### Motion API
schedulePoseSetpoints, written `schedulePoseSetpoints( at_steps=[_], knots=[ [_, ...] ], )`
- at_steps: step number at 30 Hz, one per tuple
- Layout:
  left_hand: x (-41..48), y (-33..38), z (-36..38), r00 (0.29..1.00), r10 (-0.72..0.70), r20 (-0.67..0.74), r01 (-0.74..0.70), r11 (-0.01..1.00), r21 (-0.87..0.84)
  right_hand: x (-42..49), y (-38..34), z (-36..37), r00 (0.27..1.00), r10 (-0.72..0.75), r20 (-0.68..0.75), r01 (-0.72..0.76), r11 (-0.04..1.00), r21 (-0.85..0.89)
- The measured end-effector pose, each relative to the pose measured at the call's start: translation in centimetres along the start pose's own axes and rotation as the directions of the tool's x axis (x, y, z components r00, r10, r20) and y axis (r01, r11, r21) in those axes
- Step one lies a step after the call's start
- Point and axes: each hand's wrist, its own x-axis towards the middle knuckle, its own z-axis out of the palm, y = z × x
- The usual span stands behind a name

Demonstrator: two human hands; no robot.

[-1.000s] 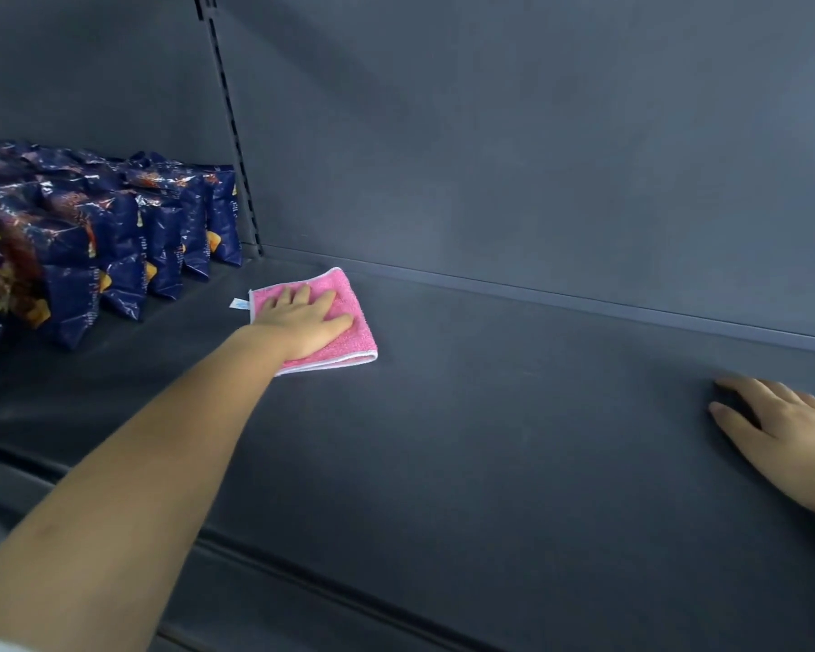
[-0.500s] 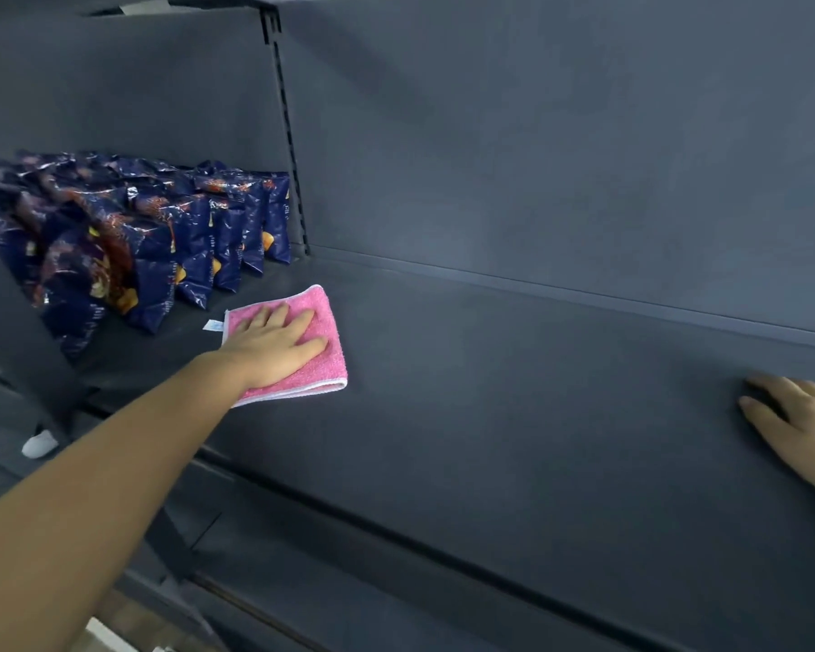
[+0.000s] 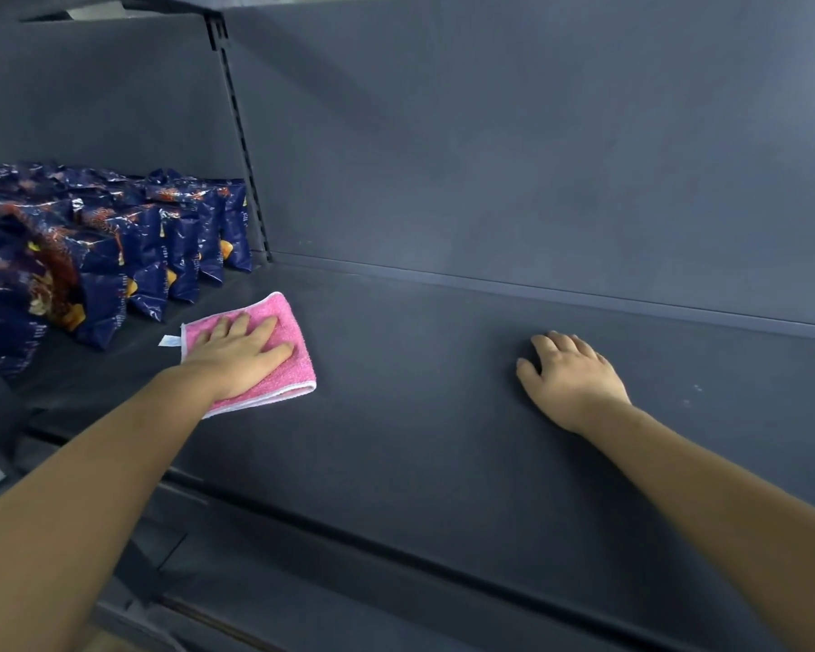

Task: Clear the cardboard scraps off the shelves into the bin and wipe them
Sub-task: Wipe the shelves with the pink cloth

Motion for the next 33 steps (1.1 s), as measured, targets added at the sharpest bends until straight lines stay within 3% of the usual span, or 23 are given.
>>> schedulePoseSetpoints(
  at_steps=[7, 13, 15, 20, 23, 26, 33],
  knots=[
    [-1.2, 0.8, -0.3, 0.999, 0.018, 0.041, -0.018, 1.000, 0.007, 0.1, -0.1, 0.1, 1.000, -0.002, -0.005, 0.002, 1.000, -0.013],
    [-4.3, 5.6, 0.6, 0.952, 0.301, 0.053, -0.301, 0.954, -0.009, 0.0, -0.2, 0.0, 1.000, 0.004, -0.007, -0.004, 1.000, -0.009],
    [-4.2, 4.7, 0.5, 0.958, 0.282, 0.046, -0.282, 0.959, -0.010, -0.1, -0.2, -0.1, 1.000, 0.006, -0.007, -0.006, 1.000, -0.008],
    [-3.4, -3.0, 0.4, 0.996, 0.056, 0.073, -0.062, 0.994, 0.089, -0.3, -0.2, -0.3, 1.000, 0.009, -0.007, -0.009, 1.000, -0.009],
    [-4.5, -3.9, 0.2, 0.991, 0.031, 0.133, -0.047, 0.992, 0.118, -0.2, -0.2, -0.2, 1.000, 0.003, -0.009, -0.003, 1.000, -0.012],
    [-6.4, -1.4, 0.3, 0.993, 0.069, 0.097, -0.077, 0.994, 0.083, 0.0, -0.2, -0.1, 1.000, -0.004, -0.003, 0.004, 1.000, -0.012],
    [-10.0, 8.5, 1.3, 0.947, 0.304, 0.104, -0.313, 0.945, 0.093, -0.2, -0.2, 0.0, 1.000, -0.007, -0.007, 0.007, 1.000, -0.010]
  ],
)
